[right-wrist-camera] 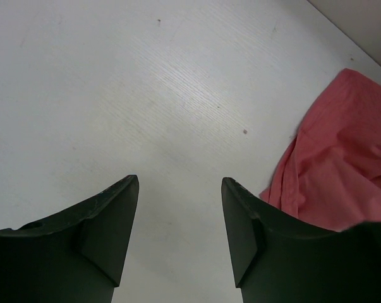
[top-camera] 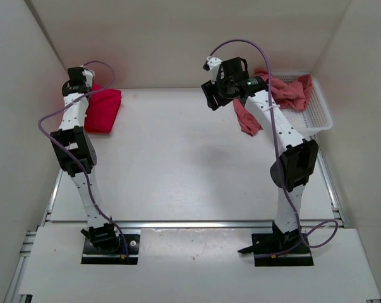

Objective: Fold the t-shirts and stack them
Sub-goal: Put the neatly folded tshirt into the corner of the board with the left arm

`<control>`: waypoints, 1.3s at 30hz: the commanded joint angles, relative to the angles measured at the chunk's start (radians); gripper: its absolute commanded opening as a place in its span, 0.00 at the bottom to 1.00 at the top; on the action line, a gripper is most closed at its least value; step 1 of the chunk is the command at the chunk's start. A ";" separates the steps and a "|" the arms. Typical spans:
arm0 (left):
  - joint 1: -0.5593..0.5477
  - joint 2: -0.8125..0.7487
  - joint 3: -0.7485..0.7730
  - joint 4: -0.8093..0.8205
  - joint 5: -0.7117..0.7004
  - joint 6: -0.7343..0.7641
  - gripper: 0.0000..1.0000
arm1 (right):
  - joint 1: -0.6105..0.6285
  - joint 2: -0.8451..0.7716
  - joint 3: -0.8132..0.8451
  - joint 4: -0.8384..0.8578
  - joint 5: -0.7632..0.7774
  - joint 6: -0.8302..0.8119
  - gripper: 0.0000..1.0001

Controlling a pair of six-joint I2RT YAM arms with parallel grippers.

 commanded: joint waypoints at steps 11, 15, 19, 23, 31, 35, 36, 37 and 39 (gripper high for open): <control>0.069 0.110 0.277 -0.115 -0.193 -0.053 0.99 | 0.073 -0.116 -0.023 0.011 -0.012 -0.056 0.55; 0.084 0.073 0.229 -0.099 -0.197 -0.036 0.99 | 0.084 -0.114 -0.013 -0.002 -0.024 -0.050 0.55; 0.055 -0.014 0.116 -0.041 -0.185 -0.024 0.99 | 0.099 -0.111 -0.011 0.007 -0.026 -0.056 0.55; 0.014 -0.076 -0.004 0.114 -0.167 0.001 0.97 | 0.096 -0.133 -0.037 0.002 -0.033 -0.058 0.54; 0.010 0.226 0.345 0.153 -0.253 -0.011 0.93 | 0.084 -0.209 -0.154 -0.010 -0.058 -0.088 0.54; -0.008 0.363 0.462 0.182 -0.292 -0.010 0.98 | 0.085 -0.217 -0.132 -0.050 -0.032 -0.116 0.52; -0.022 0.375 0.474 0.199 -0.297 0.002 0.98 | 0.085 -0.217 -0.125 -0.060 -0.020 -0.128 0.52; -0.025 0.396 0.489 0.211 -0.297 0.010 0.98 | 0.090 -0.213 -0.124 -0.067 -0.007 -0.137 0.53; -0.040 0.427 0.510 0.236 -0.289 0.022 0.99 | 0.108 -0.222 -0.135 -0.076 0.023 -0.148 0.52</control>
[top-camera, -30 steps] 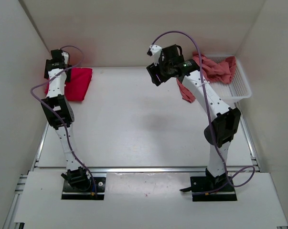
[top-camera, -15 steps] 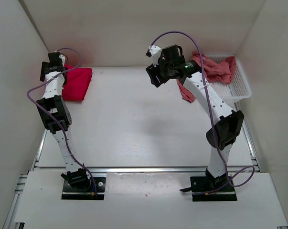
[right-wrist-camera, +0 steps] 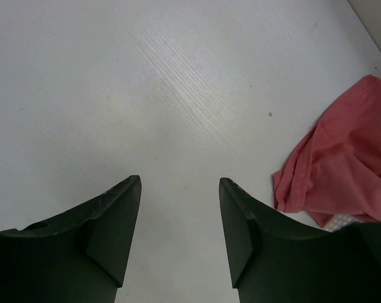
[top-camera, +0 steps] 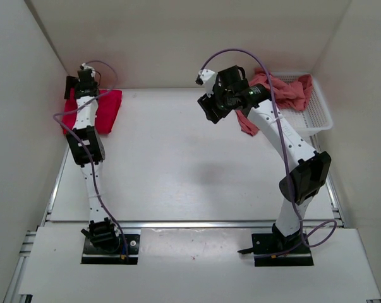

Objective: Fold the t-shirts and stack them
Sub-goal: Put the neatly folded tshirt into the corner of the board with the left arm, then grab crumpled tshirt from bin with the right arm

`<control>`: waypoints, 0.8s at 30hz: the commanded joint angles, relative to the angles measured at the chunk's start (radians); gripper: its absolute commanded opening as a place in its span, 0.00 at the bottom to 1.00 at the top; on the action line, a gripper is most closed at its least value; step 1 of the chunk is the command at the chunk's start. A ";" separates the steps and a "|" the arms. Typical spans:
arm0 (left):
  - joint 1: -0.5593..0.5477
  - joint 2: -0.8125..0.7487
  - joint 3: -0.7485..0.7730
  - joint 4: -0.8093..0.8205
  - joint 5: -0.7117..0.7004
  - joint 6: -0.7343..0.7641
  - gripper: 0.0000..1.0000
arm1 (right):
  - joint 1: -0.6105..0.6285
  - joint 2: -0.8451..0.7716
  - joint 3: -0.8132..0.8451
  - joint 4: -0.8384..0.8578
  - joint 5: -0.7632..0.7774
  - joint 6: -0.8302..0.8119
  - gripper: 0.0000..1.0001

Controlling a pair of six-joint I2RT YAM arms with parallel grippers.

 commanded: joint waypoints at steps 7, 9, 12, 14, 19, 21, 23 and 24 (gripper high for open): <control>0.003 0.076 0.100 0.121 -0.057 0.040 0.99 | 0.072 -0.057 -0.015 -0.024 0.087 -0.060 0.51; 0.009 0.079 0.100 0.122 -0.066 0.034 0.99 | 0.086 -0.059 -0.015 -0.026 0.094 -0.068 0.51; 0.010 0.052 0.130 0.077 -0.072 -0.034 0.98 | 0.091 -0.062 -0.009 -0.018 0.131 -0.074 0.52; -0.006 0.004 0.152 0.047 -0.040 -0.061 0.98 | 0.094 -0.066 -0.014 0.003 0.210 -0.072 0.51; -0.060 -0.166 0.094 0.003 0.023 -0.109 0.98 | 0.019 -0.062 -0.006 0.101 0.395 -0.045 0.53; -0.088 -0.230 -0.077 -0.008 0.001 -0.123 0.99 | -0.041 -0.074 -0.017 0.141 0.450 -0.022 0.53; -0.097 -0.308 -0.231 -0.002 0.068 -0.155 0.98 | -0.116 -0.068 -0.017 0.187 0.487 0.010 0.54; -0.101 -0.353 -0.326 0.007 0.086 -0.161 0.98 | -0.177 -0.063 -0.015 0.194 0.495 0.035 0.54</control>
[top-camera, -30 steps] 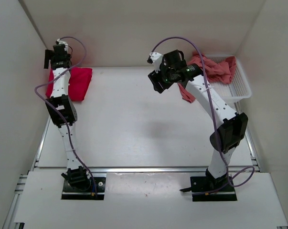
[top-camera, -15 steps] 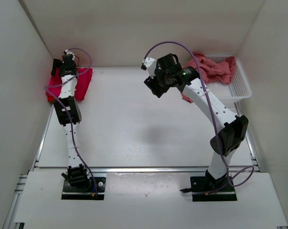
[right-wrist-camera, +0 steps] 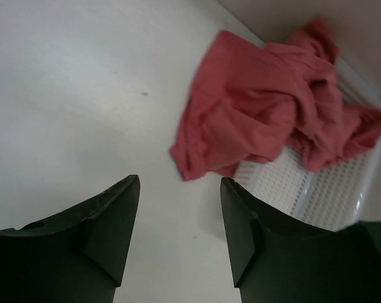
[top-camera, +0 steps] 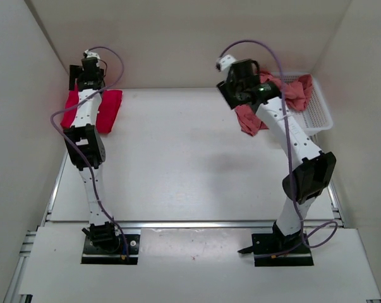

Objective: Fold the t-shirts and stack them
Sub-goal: Grab crumpled tshirt from bin with the right arm

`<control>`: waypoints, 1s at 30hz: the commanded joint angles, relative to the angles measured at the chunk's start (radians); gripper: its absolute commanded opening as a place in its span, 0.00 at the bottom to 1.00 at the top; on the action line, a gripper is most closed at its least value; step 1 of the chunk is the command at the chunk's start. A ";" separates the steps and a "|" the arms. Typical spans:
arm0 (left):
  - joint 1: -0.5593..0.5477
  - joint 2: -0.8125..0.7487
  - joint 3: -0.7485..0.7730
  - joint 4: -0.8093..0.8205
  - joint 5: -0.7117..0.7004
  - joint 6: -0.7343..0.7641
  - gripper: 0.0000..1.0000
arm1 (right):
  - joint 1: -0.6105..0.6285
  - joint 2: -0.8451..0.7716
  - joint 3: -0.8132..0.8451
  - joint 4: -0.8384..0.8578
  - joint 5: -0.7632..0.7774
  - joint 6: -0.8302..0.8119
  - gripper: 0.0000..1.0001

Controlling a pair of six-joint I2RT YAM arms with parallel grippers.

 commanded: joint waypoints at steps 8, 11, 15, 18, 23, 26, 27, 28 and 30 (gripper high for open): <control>-0.120 -0.314 -0.481 -0.141 0.267 -0.072 0.99 | -0.460 0.158 0.176 0.122 0.010 0.236 0.55; -0.248 -0.449 -0.678 -0.163 0.311 -0.057 0.98 | -0.576 0.320 0.332 0.123 -0.062 0.282 0.57; -0.373 -0.613 -0.794 -0.236 0.349 -0.051 0.99 | -0.635 0.531 0.620 0.109 -0.154 0.317 0.60; -0.466 -0.675 -0.878 -0.282 0.359 -0.019 0.98 | -0.647 0.672 0.749 0.145 -0.164 0.322 0.62; -0.494 -0.669 -0.889 -0.388 0.409 -0.002 0.98 | -0.664 0.838 0.872 0.177 -0.251 0.348 0.69; -0.523 -0.658 -0.910 -0.384 0.339 0.016 0.99 | -0.658 0.888 0.877 0.160 -0.297 0.349 0.69; -0.529 -0.646 -0.914 -0.379 0.330 0.021 0.99 | -0.658 0.896 0.879 0.171 -0.305 0.349 0.69; -0.546 -0.637 -0.917 -0.370 0.310 0.024 0.99 | -0.643 0.911 0.882 0.178 -0.305 0.377 0.68; -0.560 -0.624 -0.903 -0.365 0.304 0.038 0.98 | -0.644 0.933 0.880 0.177 -0.300 0.375 0.59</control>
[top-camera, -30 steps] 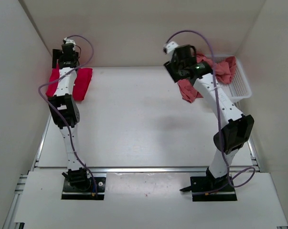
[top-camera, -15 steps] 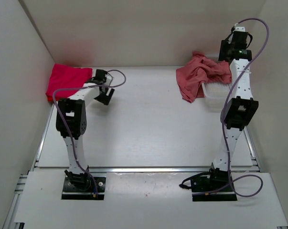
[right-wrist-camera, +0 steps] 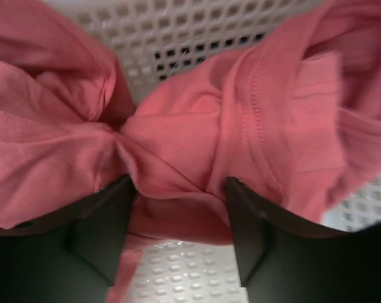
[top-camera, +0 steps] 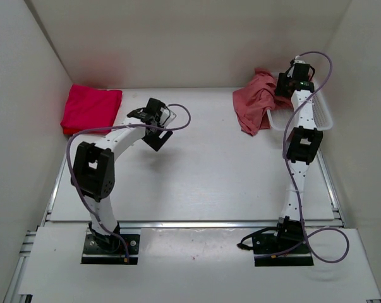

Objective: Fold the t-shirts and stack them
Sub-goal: Grab crumpled tshirt from bin with the right arm, then move the tshirt to the center of the board

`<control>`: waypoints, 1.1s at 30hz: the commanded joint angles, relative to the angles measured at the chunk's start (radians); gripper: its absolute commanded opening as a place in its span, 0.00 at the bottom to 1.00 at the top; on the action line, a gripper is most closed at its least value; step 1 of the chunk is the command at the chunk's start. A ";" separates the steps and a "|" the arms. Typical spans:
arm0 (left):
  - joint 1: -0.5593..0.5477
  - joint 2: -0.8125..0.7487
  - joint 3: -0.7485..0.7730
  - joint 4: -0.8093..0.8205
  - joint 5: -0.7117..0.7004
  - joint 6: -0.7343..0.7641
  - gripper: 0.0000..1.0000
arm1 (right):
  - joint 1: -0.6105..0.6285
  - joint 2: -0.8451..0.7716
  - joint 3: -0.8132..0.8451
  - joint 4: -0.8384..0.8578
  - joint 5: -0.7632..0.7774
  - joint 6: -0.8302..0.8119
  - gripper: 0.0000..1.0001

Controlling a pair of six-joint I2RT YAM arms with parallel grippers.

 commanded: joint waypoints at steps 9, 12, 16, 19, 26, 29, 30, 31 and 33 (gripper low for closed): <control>0.005 0.000 -0.004 -0.006 -0.052 0.023 0.99 | 0.002 -0.053 0.073 0.011 -0.026 -0.020 0.00; 0.026 -0.020 0.005 -0.002 -0.054 0.020 0.98 | -0.003 -0.127 0.072 0.001 -0.049 -0.026 0.00; 0.059 -0.060 0.009 -0.005 -0.041 0.014 0.99 | 0.008 -0.286 0.069 -0.012 -0.078 -0.019 0.01; 0.086 -0.094 0.022 -0.003 -0.023 0.010 0.99 | 0.019 -0.423 0.070 0.005 -0.072 -0.017 0.00; 0.155 -0.183 0.035 0.003 0.057 -0.031 0.98 | 0.179 -0.699 0.073 0.109 -0.104 -0.086 0.01; 0.195 -0.227 0.026 0.000 0.091 -0.049 0.98 | 0.334 -0.802 0.073 0.154 -0.147 -0.155 0.00; 0.197 -0.238 0.026 -0.005 0.104 -0.054 0.99 | 0.405 -0.816 0.075 0.165 -0.151 -0.172 0.00; 0.212 -0.244 0.022 -0.009 0.120 -0.058 0.99 | 0.477 -0.822 0.073 0.175 -0.153 -0.190 0.00; 0.232 -0.277 0.025 -0.011 0.137 -0.068 0.99 | 0.580 -0.841 0.070 0.183 -0.109 -0.206 0.00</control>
